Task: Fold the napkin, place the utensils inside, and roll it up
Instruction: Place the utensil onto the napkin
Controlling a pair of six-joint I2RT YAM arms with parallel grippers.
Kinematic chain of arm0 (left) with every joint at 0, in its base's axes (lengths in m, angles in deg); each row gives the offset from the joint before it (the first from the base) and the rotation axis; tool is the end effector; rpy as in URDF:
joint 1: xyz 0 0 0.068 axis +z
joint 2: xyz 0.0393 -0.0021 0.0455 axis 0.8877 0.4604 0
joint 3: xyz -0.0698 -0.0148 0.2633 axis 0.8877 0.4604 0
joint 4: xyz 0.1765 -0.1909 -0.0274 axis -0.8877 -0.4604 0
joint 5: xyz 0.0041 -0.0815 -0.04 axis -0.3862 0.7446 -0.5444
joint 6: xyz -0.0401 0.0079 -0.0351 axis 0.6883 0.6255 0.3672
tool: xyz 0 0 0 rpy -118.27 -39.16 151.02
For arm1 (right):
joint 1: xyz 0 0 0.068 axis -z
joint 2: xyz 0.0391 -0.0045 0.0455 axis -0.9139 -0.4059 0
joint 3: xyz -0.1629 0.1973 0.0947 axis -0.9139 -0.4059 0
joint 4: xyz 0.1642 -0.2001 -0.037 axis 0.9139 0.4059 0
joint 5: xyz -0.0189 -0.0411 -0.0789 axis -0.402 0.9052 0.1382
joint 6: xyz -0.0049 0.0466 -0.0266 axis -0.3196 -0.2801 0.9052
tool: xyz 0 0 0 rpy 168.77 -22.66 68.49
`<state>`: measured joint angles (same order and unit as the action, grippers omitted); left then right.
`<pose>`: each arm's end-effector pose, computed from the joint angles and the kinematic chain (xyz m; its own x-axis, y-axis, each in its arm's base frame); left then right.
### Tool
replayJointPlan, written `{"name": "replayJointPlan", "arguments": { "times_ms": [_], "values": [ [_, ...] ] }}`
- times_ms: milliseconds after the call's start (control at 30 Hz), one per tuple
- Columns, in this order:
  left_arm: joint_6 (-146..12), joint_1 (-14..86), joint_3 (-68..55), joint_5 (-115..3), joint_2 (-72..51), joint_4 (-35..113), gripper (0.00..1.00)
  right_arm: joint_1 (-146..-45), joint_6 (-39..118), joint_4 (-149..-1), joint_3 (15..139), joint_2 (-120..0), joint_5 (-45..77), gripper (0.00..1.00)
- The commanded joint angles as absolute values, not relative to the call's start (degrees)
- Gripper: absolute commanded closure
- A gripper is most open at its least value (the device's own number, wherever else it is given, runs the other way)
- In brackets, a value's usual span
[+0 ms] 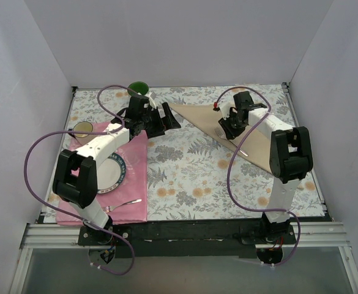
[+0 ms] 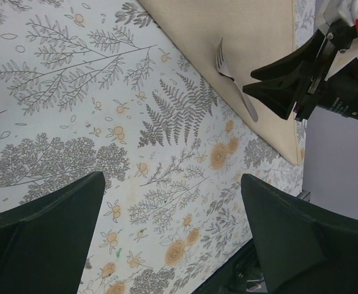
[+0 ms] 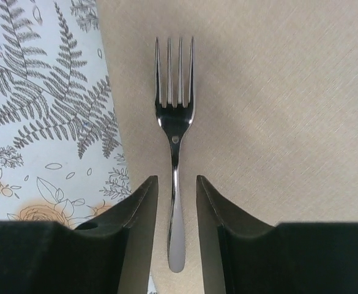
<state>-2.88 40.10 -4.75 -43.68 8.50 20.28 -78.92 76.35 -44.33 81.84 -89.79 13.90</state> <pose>0.3373 -0.1529 0.2633 -0.7325 -0.6801 0.0311 -0.4324 0.4295 -0.7928 0.3961 0.0969 0.1933 -0.5884 -0.6444 -0.4884 -0.6920 0.7138 -0.1080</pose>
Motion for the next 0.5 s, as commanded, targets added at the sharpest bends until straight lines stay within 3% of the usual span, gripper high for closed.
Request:
{"name": "replayJointPlan", "arguments": {
  "times_ms": [0, 467],
  "values": [
    [-2.30, 38.59, -9.11, -43.73, 7.47, 22.33, 0.07, -78.97, 79.16, -42.79, 85.38, -89.55, 13.22, 0.62],
    [-4.49, 38.41, -6.91, -44.61, 4.92, 21.28, 0.06, -78.97, 80.91, -43.49, 82.66, -92.36, 12.78, 0.64]
  ]
}}
